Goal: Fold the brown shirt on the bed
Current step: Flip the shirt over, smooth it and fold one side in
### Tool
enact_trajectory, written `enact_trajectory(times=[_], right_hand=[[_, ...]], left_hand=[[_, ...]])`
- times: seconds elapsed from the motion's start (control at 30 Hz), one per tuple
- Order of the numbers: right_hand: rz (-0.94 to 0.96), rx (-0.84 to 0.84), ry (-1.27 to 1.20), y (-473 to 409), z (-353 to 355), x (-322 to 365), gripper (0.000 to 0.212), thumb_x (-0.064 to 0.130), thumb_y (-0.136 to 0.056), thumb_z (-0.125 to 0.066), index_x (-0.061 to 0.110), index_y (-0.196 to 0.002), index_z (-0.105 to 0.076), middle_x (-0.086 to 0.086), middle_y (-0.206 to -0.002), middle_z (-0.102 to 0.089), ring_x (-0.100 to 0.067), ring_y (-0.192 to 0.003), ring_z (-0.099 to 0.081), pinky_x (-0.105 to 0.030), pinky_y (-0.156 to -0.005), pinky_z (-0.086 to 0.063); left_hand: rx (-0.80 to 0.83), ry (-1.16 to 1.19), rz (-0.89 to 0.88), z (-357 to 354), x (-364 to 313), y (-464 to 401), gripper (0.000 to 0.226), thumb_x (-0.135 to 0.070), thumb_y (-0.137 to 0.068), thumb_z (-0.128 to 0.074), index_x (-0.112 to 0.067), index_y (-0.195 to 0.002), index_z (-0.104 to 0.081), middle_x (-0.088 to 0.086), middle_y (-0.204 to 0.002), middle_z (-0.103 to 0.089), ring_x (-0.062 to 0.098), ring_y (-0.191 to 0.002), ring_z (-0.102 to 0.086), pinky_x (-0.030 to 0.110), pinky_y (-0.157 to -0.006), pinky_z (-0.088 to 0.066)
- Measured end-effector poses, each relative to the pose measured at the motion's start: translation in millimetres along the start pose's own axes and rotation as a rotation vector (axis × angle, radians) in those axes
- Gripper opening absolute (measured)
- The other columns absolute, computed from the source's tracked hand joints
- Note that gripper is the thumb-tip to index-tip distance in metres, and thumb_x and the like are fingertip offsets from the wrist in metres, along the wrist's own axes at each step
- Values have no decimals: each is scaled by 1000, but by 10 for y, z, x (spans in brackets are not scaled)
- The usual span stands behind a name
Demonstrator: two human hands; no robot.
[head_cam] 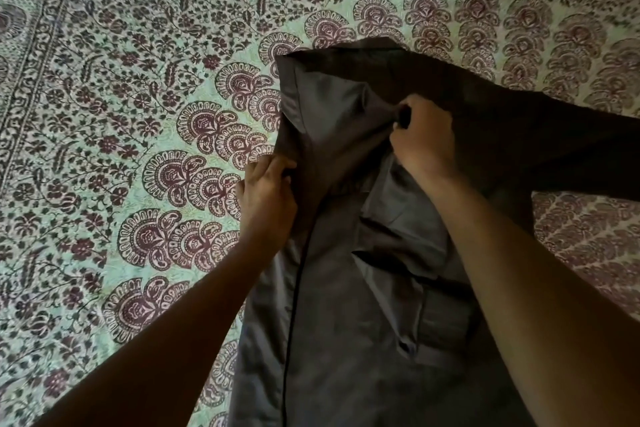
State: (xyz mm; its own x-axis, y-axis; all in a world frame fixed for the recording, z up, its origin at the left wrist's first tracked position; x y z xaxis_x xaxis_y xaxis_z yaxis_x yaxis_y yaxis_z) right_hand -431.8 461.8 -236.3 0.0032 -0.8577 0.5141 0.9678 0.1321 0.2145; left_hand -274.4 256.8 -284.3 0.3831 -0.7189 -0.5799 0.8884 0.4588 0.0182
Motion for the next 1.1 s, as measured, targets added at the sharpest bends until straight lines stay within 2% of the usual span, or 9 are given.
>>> enact_trajectory(times=[0.1, 0.27, 0.43, 0.6, 0.7, 0.77, 0.83, 0.93, 1.1], right_hand=[[-16, 26, -55, -60, -25, -63, 20, 14, -97, -64, 18, -116, -62, -7, -117, -64, -33, -111, -63, -53, -95, -55], [-49, 92, -112, -70, -130, -48, 31, 21, -99, -64, 17, -129, -57, -10, -126, -55, -33, -113, -59, -35, -83, -49], [-135, 173, -29, 114, -169, -229, 61, 44, -86, -75, 21, -135, -47, -10, -132, -53, -36, -115, -57, -44, -85, -52], [-194, 96, 3, 359, -181, -391, 71, 47, -81, -74, 24, -139, -41, -10, -131, -55, -37, -119, -58, -56, -92, -55], [-230, 67, 63, 495, -168, -518, 88, 42, -79, -77, 27, -152, -30, -12, -143, -47, -38, -131, -48, -60, -100, -49], [-212, -12, 143, 624, -115, -539, 87, 40, -77, -80, 26, -149, -33, -13, -144, -42, -39, -132, -44, -60, -99, -48], [-146, -120, 225, 773, -67, -498, 80, 38, -76, -81, 23, -142, -39, -14, -139, -44, -38, -127, -46, -56, -93, -49], [-15, -162, 207, 917, -131, -431, 62, 43, -86, -76, 18, -133, -44, -12, -125, -57, -35, -112, -60, -49, -80, -56], [153, -133, 185, 1303, -310, -260, 40, 40, -93, -68, 19, -120, -48, -8, -114, -61, -31, -107, -62, -50, -80, -55]], left_hand=[[108, -154, -123, -185, 18, 67, 37, -19, -97, -58, -19, -134, -60, 0, -149, -50, 29, -134, -44, 55, -103, -38], [155, -373, -199, -333, 130, 178, 55, -43, -106, -33, -25, -158, -32, -3, -171, -19, 24, -156, -22, 53, -116, -28], [93, -399, -241, -302, 24, 292, 58, -41, -108, -29, -16, -159, -31, 4, -172, -13, 25, -158, -14, 51, -122, -23], [201, -466, -226, -447, 93, 377, 79, -65, -101, -23, -19, -164, -8, 2, -173, 0, 23, -160, 0, 49, -127, -15], [182, -425, -190, -365, 14, 447, 72, -58, -104, -26, -18, -164, -14, 0, -173, 0, 21, -160, 5, 50, -126, -10], [131, -392, -186, -262, -27, 651, 61, -45, -107, -34, -14, -159, -29, 6, -171, -17, 26, -158, -11, 52, -123, -21], [76, -361, -151, -173, 10, 969, 49, -31, -104, -42, -11, -148, -46, 14, -152, -40, 37, -136, -39, 56, -107, -38], [58, -350, -78, -115, 162, 1472, 46, -18, -91, -43, -11, -135, -56, 19, -119, -48, 37, -98, -47, 55, -85, -48], [115, -129, -117, -16, 268, 1866, 64, 4, -71, -48, -11, -133, -59, 8, -129, -54, 32, -106, -52, 51, -91, -49]])
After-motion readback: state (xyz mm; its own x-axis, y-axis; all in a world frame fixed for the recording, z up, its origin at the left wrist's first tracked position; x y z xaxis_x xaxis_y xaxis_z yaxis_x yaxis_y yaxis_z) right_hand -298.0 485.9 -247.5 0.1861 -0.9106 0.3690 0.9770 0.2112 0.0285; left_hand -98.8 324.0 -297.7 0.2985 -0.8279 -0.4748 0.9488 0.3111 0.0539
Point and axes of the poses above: each hand's wrist, its own y-axis away from the middle knuckle, its own z-axis out of the back of the hand, x = y × z, the point moved 8 cm from there along -y, towards the middle knuckle
